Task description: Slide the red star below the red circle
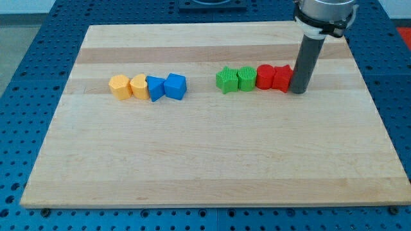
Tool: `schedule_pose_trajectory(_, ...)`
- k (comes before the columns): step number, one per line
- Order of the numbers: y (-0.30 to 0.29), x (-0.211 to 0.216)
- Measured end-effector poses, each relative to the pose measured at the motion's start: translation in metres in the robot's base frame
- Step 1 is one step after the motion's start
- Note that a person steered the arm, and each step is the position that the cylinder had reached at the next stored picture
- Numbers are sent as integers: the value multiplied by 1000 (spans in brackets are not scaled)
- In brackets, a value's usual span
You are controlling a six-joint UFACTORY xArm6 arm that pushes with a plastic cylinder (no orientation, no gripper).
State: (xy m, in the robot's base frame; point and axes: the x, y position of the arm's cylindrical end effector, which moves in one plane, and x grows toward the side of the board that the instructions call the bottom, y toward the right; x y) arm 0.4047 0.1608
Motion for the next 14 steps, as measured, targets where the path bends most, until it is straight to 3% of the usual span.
schedule_pose_trajectory(3,24,-8)
schedule_pose_trajectory(5,24,-64)
schedule_pose_trajectory(6,19,-65)
schedule_pose_trajectory(11,-13,1)
schedule_pose_trajectory(14,-15,66)
